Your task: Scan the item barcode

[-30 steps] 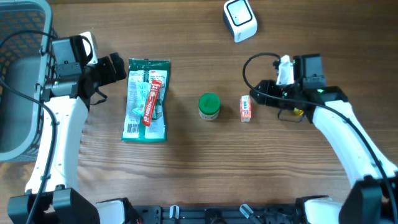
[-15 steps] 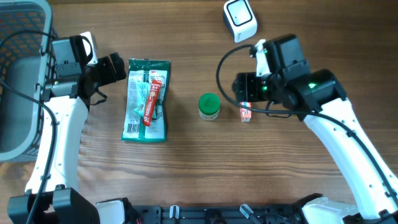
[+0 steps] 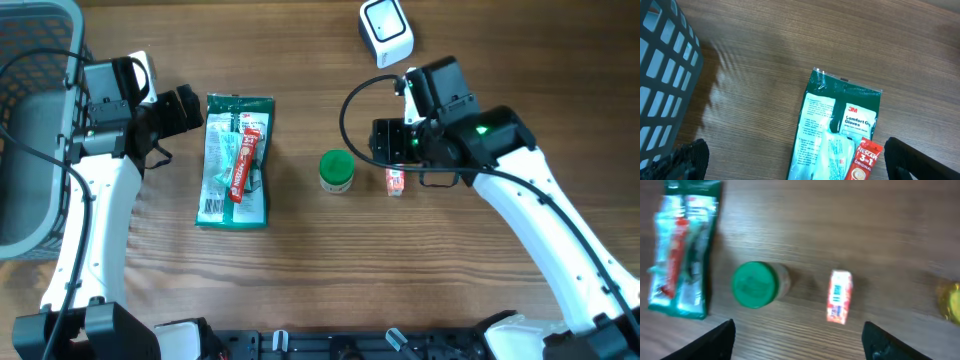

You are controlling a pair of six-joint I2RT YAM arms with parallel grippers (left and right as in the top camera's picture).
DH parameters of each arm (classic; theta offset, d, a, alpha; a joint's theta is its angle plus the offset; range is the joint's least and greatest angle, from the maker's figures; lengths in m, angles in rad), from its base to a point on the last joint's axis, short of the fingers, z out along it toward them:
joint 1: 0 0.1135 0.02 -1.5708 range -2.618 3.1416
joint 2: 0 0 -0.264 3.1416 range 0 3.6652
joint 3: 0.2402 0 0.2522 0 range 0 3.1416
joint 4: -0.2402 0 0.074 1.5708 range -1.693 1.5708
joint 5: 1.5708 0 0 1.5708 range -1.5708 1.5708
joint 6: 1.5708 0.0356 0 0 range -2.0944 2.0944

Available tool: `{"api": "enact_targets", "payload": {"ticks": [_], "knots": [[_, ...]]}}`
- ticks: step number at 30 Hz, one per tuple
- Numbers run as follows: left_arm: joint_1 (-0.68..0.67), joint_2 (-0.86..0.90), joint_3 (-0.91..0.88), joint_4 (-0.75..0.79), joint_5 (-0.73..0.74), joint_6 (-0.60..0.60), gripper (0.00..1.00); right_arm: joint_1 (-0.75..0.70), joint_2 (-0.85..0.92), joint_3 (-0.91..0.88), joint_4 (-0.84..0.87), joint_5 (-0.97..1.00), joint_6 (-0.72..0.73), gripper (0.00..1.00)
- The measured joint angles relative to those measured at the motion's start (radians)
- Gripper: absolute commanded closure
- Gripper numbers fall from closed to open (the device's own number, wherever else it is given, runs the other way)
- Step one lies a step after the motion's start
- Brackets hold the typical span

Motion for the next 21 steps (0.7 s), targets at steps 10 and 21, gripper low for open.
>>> {"api": "enact_targets", "payload": {"ticks": [10,21], "knots": [[0.0,0.0,0.0,0.0,0.0,0.0,0.0,0.0,0.243,-0.038,-0.029,0.068,0.093,0.0],[0.0,0.0,0.0,0.0,0.0,0.0,0.0,0.0,0.447,-0.042,0.013,0.071,0.114,0.65]]}}
